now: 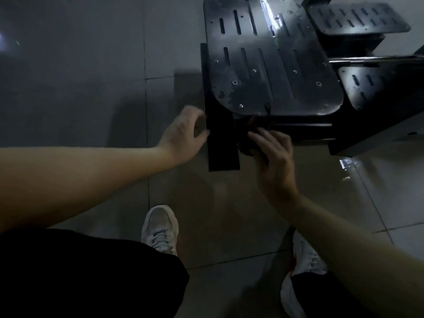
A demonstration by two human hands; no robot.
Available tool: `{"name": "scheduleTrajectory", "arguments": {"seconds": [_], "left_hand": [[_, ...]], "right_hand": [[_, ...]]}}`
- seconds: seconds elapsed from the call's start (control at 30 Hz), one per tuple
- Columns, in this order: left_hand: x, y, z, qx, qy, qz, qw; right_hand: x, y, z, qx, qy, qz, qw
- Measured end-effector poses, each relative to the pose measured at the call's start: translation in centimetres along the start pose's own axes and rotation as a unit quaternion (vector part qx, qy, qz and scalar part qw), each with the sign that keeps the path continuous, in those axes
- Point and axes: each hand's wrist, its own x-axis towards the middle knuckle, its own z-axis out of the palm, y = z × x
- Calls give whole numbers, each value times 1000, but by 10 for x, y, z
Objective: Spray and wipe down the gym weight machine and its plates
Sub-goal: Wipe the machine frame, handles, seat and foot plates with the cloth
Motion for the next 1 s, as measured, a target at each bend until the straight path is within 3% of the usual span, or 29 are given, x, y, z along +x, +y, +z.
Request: {"name": "scheduleTrajectory", "arguments": {"seconds": [0.07, 0.13, 0.23, 0.33, 0.47, 0.53, 0.7, 0.8, 0.9, 1.0], "left_hand": [[-21, -17, 16, 68, -143, -45, 986], [-38, -24, 29, 133, -291, -68, 945], [-48, -26, 51, 156, -405, -33, 900], [-47, -20, 63, 145, -430, -25, 891], [-42, -17, 69, 135, -435, -30, 890], [-45, -19, 70, 138, -430, -30, 892], [-62, -15, 66, 164, -417, 17, 894], [-72, -12, 65, 161, -433, 33, 886], [-65, -11, 61, 133, -444, 0, 886], [-61, -12, 58, 148, -456, -1, 878]], "right_hand": [[-23, 6, 26, -1, -48, 30, 998], [-28, 20, 54, -16, -115, 74, 990], [-34, 38, 84, -51, -215, 97, 970], [-30, 51, 98, -109, -269, 35, 956], [57, 53, 138, -154, -281, 68, 945], [77, 51, 158, -160, -334, 22, 929], [5, 65, 119, -58, -323, -54, 943], [7, 72, 109, -90, -326, -83, 937], [68, 68, 143, -176, -310, -16, 934], [77, 61, 159, -183, -333, 43, 924]]}}
